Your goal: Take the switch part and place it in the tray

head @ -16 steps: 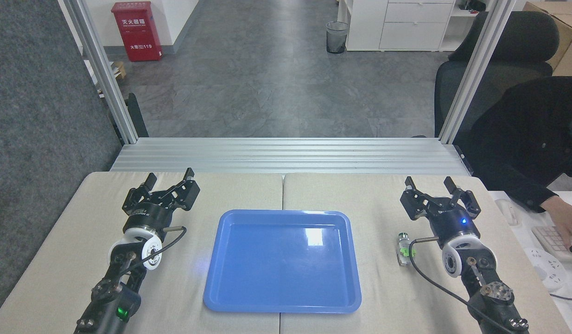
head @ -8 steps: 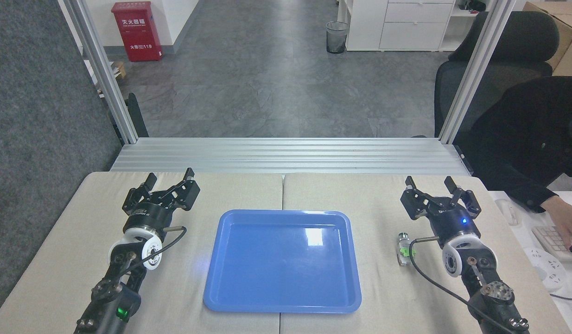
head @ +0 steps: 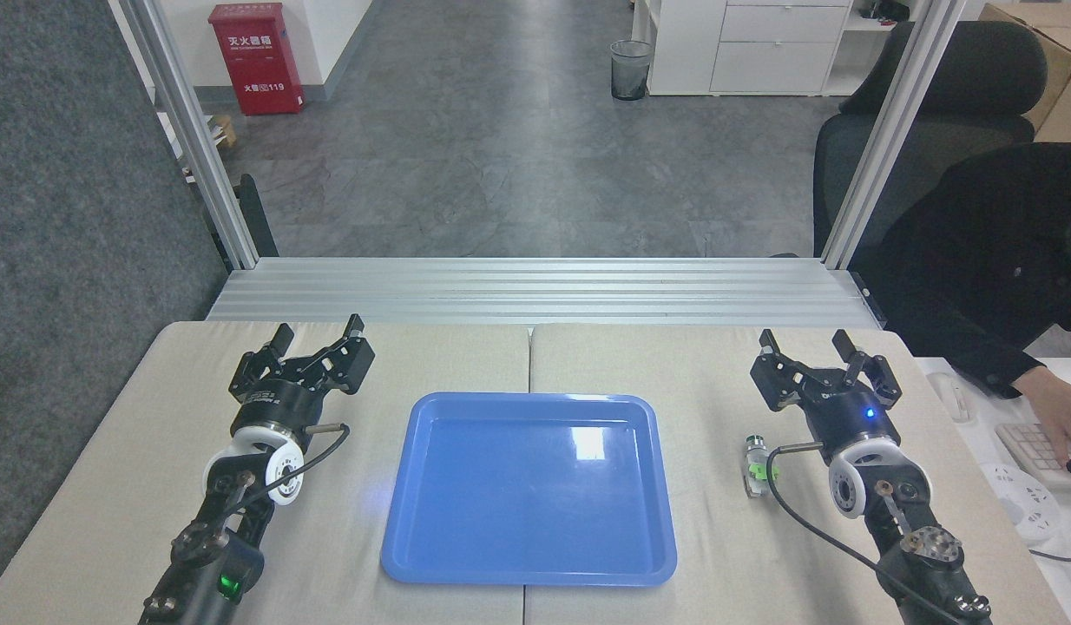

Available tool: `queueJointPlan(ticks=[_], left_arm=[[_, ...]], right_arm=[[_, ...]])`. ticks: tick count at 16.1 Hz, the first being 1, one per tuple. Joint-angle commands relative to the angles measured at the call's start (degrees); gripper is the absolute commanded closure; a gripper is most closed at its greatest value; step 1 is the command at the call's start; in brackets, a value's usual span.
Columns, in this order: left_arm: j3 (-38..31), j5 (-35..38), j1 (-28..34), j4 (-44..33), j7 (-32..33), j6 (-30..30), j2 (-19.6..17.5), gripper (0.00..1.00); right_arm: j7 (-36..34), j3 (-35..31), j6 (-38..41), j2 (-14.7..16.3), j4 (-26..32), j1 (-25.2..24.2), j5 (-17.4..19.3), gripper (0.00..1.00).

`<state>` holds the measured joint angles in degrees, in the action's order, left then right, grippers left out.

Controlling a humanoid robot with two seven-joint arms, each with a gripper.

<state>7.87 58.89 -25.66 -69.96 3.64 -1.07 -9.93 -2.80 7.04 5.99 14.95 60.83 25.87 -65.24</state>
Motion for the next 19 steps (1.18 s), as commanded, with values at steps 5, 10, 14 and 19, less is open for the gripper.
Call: queueJointPlan(ticks=[5, 10, 14, 19], left_arm=[[-0.05, 0.00, 0.00, 0.00, -0.04, 0.01, 0.00, 0.00], [0.04, 0.00, 0.00, 0.00, -0.04, 0.01, 0.00, 0.00], [-0.05, 0.00, 0.00, 0.00, -0.04, 0.01, 0.00, 0.00], [-0.05, 0.00, 0.00, 0.00, -0.04, 0.01, 0.00, 0.00]], right_arm=[[0.34, 0.96, -4.93, -4.22, -0.10, -7.57, -0.33, 0.02], [-0.01, 0.87, -4.50, -5.28, -4.13, -11.89, 0.20, 0.04], [-0.28, 0.87, -4.59, -6.07, -5.46, -12.86, 1.69, 0.09], [-0.10, 1.14, -4.41, -6.08, -4.67, -13.04, 2.04, 0.55]])
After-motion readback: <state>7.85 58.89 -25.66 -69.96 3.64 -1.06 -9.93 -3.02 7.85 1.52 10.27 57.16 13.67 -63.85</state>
